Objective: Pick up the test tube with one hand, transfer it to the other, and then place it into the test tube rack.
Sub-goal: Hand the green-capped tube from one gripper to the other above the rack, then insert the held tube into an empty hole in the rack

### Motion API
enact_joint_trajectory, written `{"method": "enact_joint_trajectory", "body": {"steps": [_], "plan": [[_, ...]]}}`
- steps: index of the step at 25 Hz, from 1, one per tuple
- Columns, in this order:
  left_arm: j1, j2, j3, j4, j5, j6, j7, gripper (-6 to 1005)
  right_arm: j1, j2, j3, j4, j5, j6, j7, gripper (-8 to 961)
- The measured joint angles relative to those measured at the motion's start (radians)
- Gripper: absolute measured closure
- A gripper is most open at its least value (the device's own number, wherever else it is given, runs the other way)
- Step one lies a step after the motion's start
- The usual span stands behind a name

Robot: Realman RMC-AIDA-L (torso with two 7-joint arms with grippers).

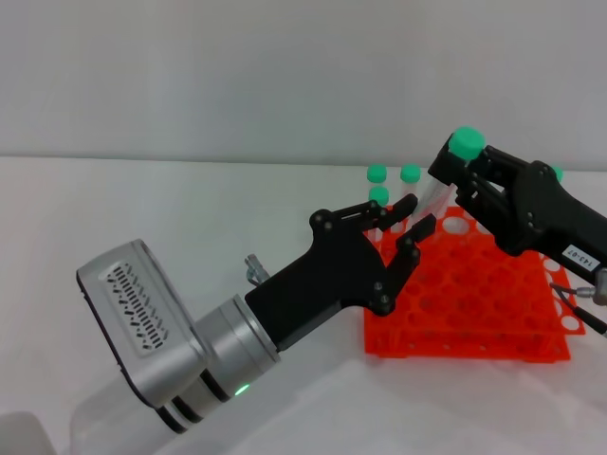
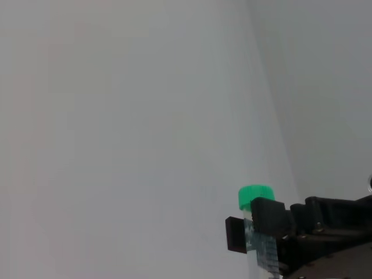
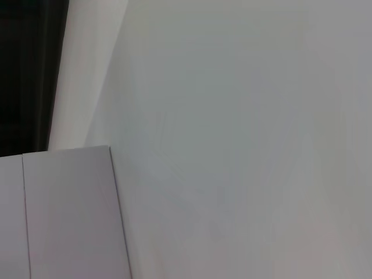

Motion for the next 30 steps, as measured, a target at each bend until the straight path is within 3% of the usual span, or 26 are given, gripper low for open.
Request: {"method": "enact_joint_trajectory", "body": {"steps": [5, 7, 19, 25, 30], "plan": [[0.001, 0.000, 0.000, 0.000, 0.001, 0.002, 0.000, 808, -0.004, 0.000, 0.000, 0.000, 0.000, -0.003, -0.013, 595], [0.001, 0.000, 0.000, -0.001, 0.001, 0.002, 0.000, 808, -0.004, 0.000, 0.000, 0.000, 0.000, -0.002, -0.014, 724], [0.004, -0.003, -0.001, 0.009, 0.043, -0.063, 0.075, 807, 0.005, 0.000, 0.000, 0.000, -0.001, 0.004, -0.023, 730], [0.027, -0.004, 0.000, 0.009, 0.019, -0.083, 0.078, 682, 0.012, 0.000, 0.000, -0.001, -0.001, 0.029, -0.029, 747], [0.092, -0.004, -0.005, 0.010, -0.077, -0.063, 0.079, 438, 0.032, 0.000, 0.000, -0.004, 0.001, 0.068, -0.048, 747]]}}
